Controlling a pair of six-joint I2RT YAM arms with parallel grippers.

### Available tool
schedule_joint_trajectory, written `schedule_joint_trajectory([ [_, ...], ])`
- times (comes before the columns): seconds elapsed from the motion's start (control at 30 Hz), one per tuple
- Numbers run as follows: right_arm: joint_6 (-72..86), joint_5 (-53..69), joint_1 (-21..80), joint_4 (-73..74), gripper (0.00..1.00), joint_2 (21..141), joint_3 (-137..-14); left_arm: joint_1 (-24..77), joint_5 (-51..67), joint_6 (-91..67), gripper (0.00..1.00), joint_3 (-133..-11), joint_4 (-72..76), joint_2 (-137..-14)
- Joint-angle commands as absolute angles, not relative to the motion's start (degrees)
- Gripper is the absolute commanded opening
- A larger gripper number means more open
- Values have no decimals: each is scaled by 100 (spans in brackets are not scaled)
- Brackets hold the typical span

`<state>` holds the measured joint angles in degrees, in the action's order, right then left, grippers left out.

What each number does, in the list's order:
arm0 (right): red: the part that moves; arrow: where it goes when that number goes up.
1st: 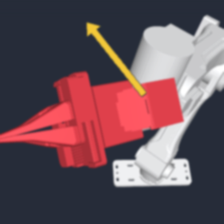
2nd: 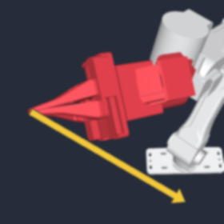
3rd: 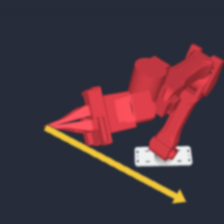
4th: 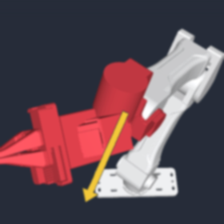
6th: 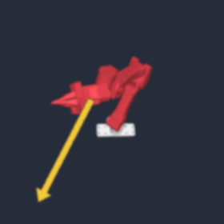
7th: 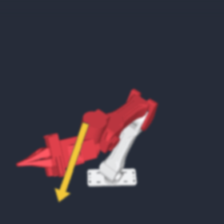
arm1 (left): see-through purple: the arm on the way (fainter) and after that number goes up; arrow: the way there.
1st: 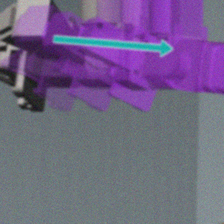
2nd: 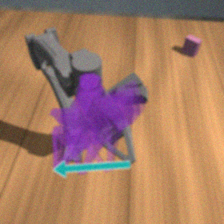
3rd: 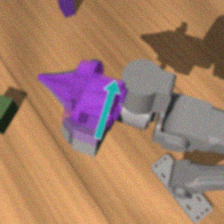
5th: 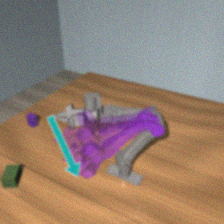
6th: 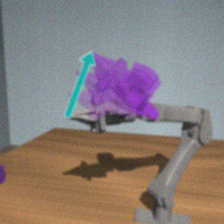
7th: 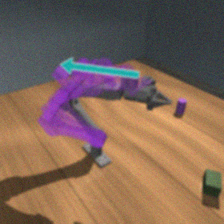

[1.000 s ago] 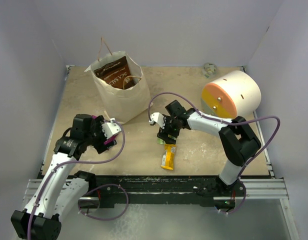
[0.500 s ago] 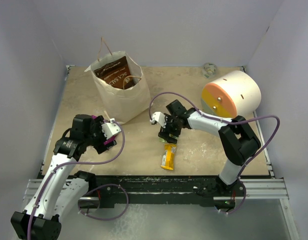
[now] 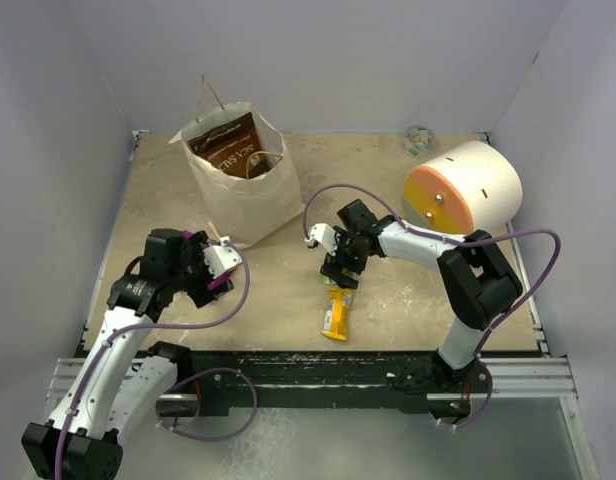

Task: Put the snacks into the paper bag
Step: Pick up the snack from the center of the board.

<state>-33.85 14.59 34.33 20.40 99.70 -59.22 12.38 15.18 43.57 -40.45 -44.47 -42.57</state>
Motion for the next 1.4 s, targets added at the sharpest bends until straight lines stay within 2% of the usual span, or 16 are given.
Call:
schedule_joint_trajectory([
  [0.0,-3462,1416,3292,2080,89,9993,-5818,1222,1721,4294,95,-4017,-4209,-4223],
  [0.27,-3662,1829,3208,2214,68,10047,-5827,1216,1752,3878,100,-4331,-4080,-4362],
  [0.43,-3800,2098,3203,2356,53,10133,-5994,1213,1706,3615,99,-4810,-4125,-4521],
  [0.53,-3838,2200,3206,2408,48,10089,-6077,1213,1644,3466,99,-5008,-4054,-4489],
  [0.93,-3649,2562,3209,2214,40,9392,-6501,1213,1468,2728,99,-5834,-3771,-4682],
  [1.17,-3507,2816,3394,2264,41,8825,-7178,1213,2475,2407,99,-6598,-4030,-5000],
  [1.37,-3302,2506,4016,1855,43,8346,-7675,1213,3453,1645,100,-6862,-3704,-5070],
])
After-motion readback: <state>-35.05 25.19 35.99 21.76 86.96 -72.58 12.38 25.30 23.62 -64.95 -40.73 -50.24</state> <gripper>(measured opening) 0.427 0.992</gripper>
